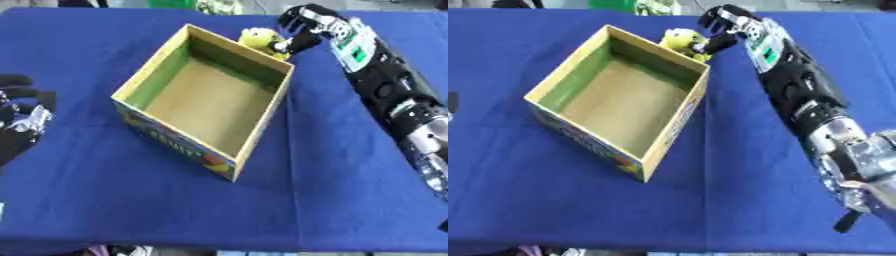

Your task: Pick up objects on the table and place them in the box.

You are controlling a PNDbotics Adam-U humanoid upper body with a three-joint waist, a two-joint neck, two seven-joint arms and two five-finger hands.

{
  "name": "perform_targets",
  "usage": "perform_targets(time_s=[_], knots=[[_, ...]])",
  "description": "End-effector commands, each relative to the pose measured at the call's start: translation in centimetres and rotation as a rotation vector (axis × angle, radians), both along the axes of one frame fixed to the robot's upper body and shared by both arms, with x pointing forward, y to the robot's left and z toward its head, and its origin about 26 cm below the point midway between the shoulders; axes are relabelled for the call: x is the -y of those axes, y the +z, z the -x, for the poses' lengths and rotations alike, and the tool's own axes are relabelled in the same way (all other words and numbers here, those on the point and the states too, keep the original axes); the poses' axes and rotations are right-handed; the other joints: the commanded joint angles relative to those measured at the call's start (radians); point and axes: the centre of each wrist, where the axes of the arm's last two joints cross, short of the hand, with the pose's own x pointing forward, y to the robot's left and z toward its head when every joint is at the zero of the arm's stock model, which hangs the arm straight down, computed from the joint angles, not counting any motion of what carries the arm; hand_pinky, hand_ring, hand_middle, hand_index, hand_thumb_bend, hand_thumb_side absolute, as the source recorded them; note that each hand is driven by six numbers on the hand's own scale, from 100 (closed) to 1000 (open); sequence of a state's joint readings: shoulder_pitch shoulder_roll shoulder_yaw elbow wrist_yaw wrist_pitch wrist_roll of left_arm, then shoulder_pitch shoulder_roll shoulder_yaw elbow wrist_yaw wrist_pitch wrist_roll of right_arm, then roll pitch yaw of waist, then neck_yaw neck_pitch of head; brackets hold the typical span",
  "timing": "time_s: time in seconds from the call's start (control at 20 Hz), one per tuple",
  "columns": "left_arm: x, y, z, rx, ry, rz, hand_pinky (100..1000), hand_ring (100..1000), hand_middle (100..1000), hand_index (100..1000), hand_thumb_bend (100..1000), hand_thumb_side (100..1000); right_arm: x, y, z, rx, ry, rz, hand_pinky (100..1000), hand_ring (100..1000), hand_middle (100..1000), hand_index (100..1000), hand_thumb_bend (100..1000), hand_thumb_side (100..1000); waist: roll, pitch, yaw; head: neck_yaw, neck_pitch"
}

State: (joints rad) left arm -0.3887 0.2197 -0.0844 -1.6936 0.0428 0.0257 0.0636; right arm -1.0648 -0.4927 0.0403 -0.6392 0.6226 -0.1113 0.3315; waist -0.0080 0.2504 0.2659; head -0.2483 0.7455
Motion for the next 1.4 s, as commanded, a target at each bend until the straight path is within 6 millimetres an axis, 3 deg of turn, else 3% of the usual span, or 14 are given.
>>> perform_targets(time_s=[0.05, 0.35, 1.0, 1.4], knots=[[0.0, 1.0, 0.0, 0.037, -0.006, -0.008, 497, 646, 617, 641, 411, 100, 0.0, 2.5, -0.1, 0.047, 0.031, -0.011, 777, 810, 775, 845, 348, 330, 0.002, -0.019, 0.0, 0.002, -0.001], [0.0, 1.1, 0.0, 0.038, -0.004, -0.008, 498, 646, 617, 640, 411, 100, -0.3, 2.9, 0.0, 0.043, 0.062, -0.029, 778, 809, 772, 845, 347, 332, -0.001, -0.02, -0.001, 0.003, 0.0], [0.0, 1.1, 0.0, 0.037, -0.005, -0.006, 498, 646, 616, 641, 411, 100, -0.7, 1.7, -0.2, -0.006, 0.066, -0.008, 777, 807, 762, 836, 349, 330, 0.004, -0.019, 0.002, 0.001, 0.002], [0.0, 1.0, 0.0, 0.036, -0.005, -0.005, 498, 646, 616, 641, 413, 100, -0.4, 1.0, -0.1, 0.028, 0.017, 0.019, 742, 748, 642, 742, 235, 178, 0.007, -0.019, 0.002, 0.001, 0.004]])
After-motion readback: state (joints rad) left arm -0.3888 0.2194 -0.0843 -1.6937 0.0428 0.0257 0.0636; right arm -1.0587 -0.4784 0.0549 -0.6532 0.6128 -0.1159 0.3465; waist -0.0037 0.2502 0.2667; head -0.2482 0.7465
